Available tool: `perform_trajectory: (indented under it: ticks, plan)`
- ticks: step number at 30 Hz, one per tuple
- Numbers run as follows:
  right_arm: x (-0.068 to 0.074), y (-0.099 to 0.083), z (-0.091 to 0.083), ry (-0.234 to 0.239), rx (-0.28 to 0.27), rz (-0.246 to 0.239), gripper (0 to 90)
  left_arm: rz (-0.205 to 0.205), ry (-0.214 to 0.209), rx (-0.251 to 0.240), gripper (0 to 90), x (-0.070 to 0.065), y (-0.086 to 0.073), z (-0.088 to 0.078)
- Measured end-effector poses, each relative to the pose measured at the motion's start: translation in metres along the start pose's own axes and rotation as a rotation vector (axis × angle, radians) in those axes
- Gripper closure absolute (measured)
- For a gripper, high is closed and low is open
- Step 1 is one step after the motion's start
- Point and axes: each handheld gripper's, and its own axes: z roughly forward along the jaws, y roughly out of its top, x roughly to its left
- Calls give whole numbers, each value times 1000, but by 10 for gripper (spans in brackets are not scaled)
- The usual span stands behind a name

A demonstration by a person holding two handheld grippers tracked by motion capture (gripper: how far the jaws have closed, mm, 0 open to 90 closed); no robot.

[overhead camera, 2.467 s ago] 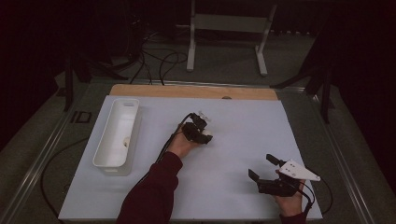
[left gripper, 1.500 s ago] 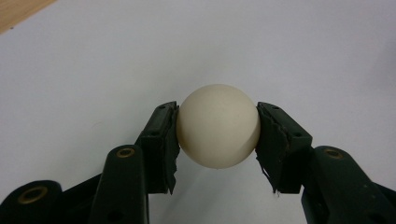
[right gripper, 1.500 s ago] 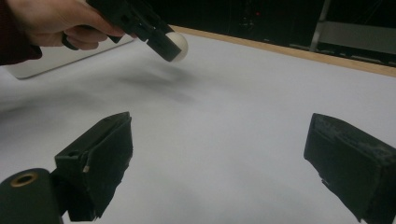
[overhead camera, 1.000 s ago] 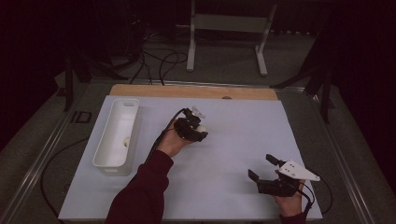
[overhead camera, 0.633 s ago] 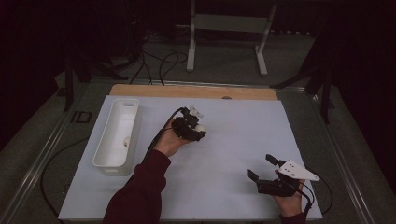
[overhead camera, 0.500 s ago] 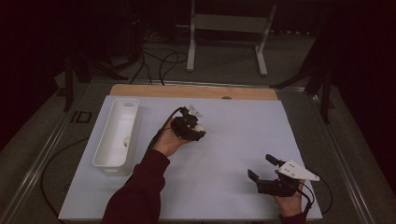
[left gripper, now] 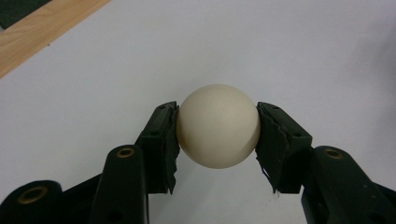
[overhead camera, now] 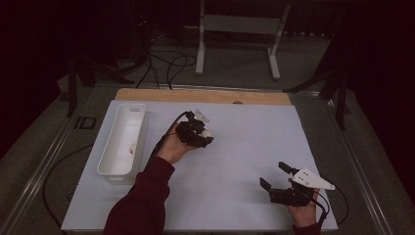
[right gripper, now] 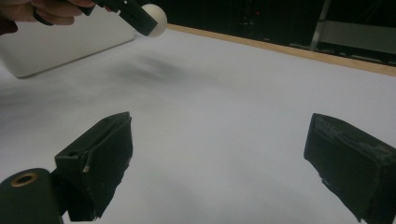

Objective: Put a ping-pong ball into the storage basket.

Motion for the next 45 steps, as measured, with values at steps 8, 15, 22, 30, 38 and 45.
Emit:
perform_trajectory:
  ticks: [8,15,22,30,38,45]
  plan:
    - [0,0,0,1,-2,-1,78,0,-8,-13,513,1,-1,-8]
    - [0,0,-1,1,-4,0,78,5,-11,-21,513,1,-2,-13]
    - [0,0,-1,0,-4,1,78,11,-17,-34,513,0,-4,-19]
    - [0,0,-1,-1,-3,1,78,30,-19,-35,513,-2,-6,-26]
    - [0,0,-1,-1,-3,1,78,43,-22,-40,513,-3,-7,-33]
    - [0,0,0,0,-4,1,78,54,-26,-41,513,-4,-8,-39]
